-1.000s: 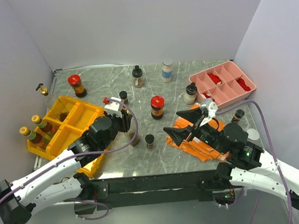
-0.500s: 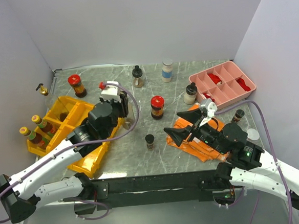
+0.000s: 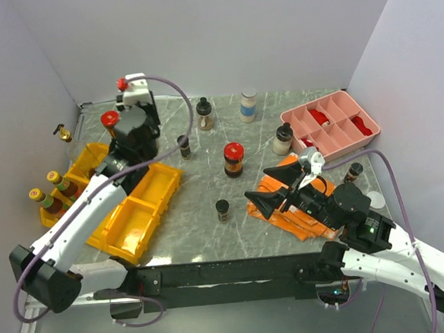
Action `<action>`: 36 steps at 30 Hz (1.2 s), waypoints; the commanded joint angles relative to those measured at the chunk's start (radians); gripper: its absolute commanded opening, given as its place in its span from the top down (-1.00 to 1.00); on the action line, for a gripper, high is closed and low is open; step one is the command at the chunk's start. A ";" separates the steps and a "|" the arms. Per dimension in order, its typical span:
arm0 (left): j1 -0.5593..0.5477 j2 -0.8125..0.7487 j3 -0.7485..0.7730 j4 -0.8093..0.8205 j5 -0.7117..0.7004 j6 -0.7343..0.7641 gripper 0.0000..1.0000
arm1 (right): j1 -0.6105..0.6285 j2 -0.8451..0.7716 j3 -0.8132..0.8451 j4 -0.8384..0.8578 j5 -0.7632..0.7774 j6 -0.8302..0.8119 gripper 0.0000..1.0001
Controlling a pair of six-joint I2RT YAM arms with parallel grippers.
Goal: Organize the condiment bottles
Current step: Place the bottle in the storage box.
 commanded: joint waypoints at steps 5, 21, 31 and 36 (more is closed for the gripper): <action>0.275 0.076 0.108 0.146 0.059 -0.024 0.98 | 0.004 -0.011 0.047 0.000 -0.041 0.014 -1.00; 0.533 0.172 0.079 0.278 0.243 -0.018 0.98 | 0.004 -0.028 0.017 0.028 -0.079 0.019 -1.00; 0.617 0.174 0.013 0.312 0.335 -0.047 0.98 | 0.004 -0.019 0.009 0.031 -0.077 0.004 -1.00; 0.657 0.204 -0.015 0.338 0.383 -0.026 0.98 | 0.004 -0.011 0.003 0.042 -0.088 0.007 -1.00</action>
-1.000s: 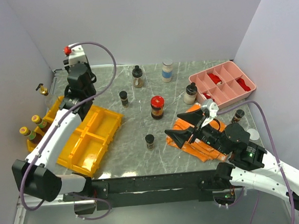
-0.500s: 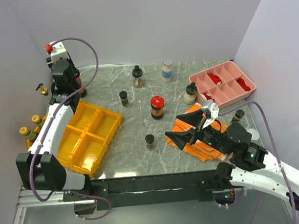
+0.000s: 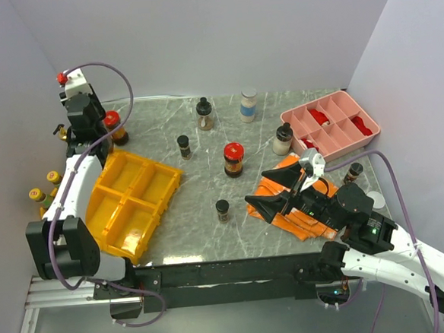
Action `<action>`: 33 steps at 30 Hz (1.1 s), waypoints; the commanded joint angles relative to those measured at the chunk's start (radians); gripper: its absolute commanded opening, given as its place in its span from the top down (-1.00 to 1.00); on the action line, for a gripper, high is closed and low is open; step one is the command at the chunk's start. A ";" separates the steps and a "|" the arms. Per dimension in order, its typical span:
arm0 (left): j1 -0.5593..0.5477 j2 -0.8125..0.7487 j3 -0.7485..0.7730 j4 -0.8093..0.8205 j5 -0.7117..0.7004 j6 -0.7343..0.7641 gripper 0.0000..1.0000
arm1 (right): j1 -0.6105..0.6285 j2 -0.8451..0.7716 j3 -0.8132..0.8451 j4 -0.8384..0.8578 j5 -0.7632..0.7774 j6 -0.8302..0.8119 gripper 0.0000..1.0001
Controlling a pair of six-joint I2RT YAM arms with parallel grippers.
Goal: Organize the condiment bottles
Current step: Place the bottle in the storage box.
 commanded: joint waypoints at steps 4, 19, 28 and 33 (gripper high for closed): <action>0.044 0.009 -0.006 0.190 0.059 0.021 0.98 | 0.004 0.007 -0.004 0.047 -0.021 0.002 -1.00; 0.104 0.047 -0.092 0.242 0.124 0.041 0.98 | 0.004 0.014 -0.013 0.042 -0.010 -0.006 -1.00; 0.113 0.083 -0.103 0.242 0.107 0.002 0.78 | 0.003 0.008 -0.010 0.038 0.001 -0.008 -1.00; 0.115 0.095 -0.106 0.236 0.085 0.005 0.56 | 0.004 0.007 -0.021 0.044 -0.001 -0.008 -1.00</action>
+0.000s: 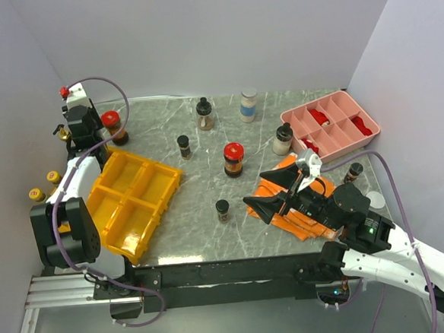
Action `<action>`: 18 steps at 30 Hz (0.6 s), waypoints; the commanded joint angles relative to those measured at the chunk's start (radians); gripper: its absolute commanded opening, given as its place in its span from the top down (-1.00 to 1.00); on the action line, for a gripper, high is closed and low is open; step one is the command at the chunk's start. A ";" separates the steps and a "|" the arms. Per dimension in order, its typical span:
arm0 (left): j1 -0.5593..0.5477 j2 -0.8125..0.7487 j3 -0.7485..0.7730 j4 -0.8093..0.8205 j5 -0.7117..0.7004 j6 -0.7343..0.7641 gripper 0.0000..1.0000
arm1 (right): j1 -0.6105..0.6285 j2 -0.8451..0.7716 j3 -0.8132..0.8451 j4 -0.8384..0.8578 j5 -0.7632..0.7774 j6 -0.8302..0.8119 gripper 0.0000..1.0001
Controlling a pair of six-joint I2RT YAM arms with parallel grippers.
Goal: Organize the condiment bottles
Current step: Place the bottle in the storage box.
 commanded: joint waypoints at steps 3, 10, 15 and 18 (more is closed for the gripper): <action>0.007 0.000 0.015 0.118 -0.031 -0.005 0.36 | 0.004 -0.005 0.000 0.017 0.015 -0.009 -1.00; 0.007 -0.009 0.009 0.107 -0.037 -0.011 0.01 | 0.004 -0.037 -0.011 0.011 0.023 0.000 -1.00; 0.006 -0.035 0.021 0.063 -0.037 -0.028 -0.32 | 0.004 -0.037 0.003 -0.012 0.018 0.006 -1.00; 0.006 -0.064 0.026 0.047 -0.044 -0.034 -0.51 | 0.003 -0.050 0.004 -0.021 0.024 0.014 -1.00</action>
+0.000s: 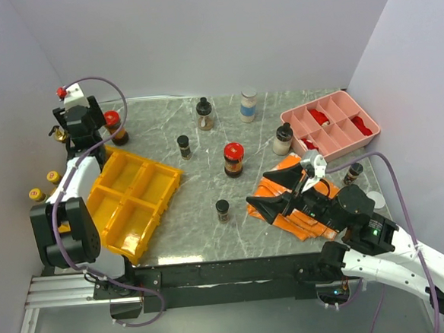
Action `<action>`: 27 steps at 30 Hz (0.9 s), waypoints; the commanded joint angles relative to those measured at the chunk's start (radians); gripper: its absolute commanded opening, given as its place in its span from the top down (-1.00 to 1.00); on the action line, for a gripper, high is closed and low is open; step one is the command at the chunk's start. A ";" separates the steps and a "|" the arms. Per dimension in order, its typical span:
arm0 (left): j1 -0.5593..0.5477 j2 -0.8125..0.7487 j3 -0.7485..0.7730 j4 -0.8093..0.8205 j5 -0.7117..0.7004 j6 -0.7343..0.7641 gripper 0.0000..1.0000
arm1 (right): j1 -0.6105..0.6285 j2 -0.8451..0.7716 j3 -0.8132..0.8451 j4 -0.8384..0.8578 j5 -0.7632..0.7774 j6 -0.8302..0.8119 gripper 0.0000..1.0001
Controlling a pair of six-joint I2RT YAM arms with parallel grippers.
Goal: Organize the condiment bottles
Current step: Place the bottle in the storage box.
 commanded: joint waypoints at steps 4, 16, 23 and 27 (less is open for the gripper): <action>0.004 -0.122 0.069 -0.070 0.024 -0.039 -0.68 | 0.004 -0.036 0.000 -0.007 0.006 0.026 -1.00; 0.003 -0.208 0.250 -0.338 0.241 -0.143 -0.93 | 0.004 0.030 0.025 -0.088 0.061 0.112 -1.00; -0.002 -0.268 0.273 -0.407 0.330 -0.164 -0.93 | 0.003 0.048 0.030 -0.110 0.081 0.152 -1.00; -0.038 -0.291 0.265 -0.456 0.377 -0.172 -0.93 | 0.004 0.073 0.036 -0.136 0.144 0.196 -1.00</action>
